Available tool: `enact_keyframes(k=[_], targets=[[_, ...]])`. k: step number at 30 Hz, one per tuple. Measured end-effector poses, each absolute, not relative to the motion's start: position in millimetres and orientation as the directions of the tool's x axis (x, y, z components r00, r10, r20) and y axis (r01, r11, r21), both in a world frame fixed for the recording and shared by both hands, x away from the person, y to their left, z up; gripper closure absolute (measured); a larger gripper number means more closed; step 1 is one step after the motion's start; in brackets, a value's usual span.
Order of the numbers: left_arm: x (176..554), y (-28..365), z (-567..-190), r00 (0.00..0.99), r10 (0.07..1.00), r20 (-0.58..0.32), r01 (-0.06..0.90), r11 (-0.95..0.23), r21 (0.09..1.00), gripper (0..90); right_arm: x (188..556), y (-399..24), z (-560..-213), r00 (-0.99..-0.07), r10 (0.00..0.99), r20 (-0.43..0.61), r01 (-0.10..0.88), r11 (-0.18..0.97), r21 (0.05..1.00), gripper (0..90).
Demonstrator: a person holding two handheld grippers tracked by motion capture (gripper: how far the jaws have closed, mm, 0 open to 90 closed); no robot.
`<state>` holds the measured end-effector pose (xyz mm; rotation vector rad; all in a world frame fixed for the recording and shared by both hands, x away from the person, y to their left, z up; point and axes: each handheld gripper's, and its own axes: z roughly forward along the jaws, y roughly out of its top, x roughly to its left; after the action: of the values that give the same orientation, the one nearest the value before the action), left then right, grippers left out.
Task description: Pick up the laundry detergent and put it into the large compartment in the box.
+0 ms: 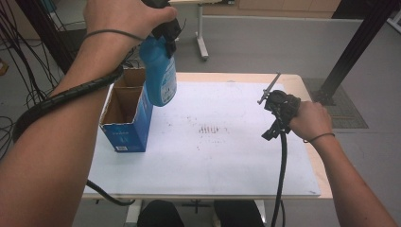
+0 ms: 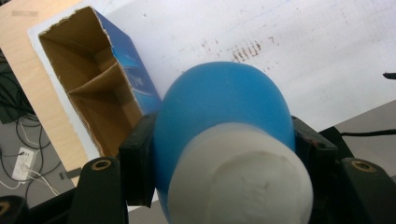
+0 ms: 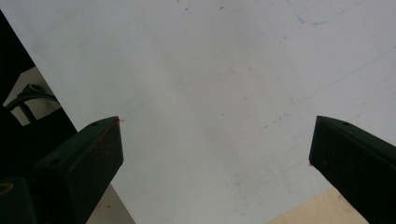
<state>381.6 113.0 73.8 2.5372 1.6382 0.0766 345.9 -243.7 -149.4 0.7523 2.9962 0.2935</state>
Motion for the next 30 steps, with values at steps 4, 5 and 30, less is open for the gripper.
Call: enact_keyframes(k=[4, 5, 30], targets=[[384, 118, 71, 0.407, 0.913, -0.036, 0.908, -0.400, 0.126, 37.7, 346, -244, -149, -0.881, 0.473, 0.006, 0.465, 0.864, 0.192, 2.8], [386, 122, 68, 0.399, 0.916, -0.045, 0.911, -0.391, 0.127, 37.7, 346, -243, -149, -0.882, 0.471, 0.006, 0.463, 0.866, 0.187, 2.8], [396, 210, 55, 0.191, 0.981, -0.039, 0.973, -0.184, 0.136, 37.7, 349, -237, -153, -0.887, 0.462, 0.014, 0.456, 0.870, 0.189, 2.8]])
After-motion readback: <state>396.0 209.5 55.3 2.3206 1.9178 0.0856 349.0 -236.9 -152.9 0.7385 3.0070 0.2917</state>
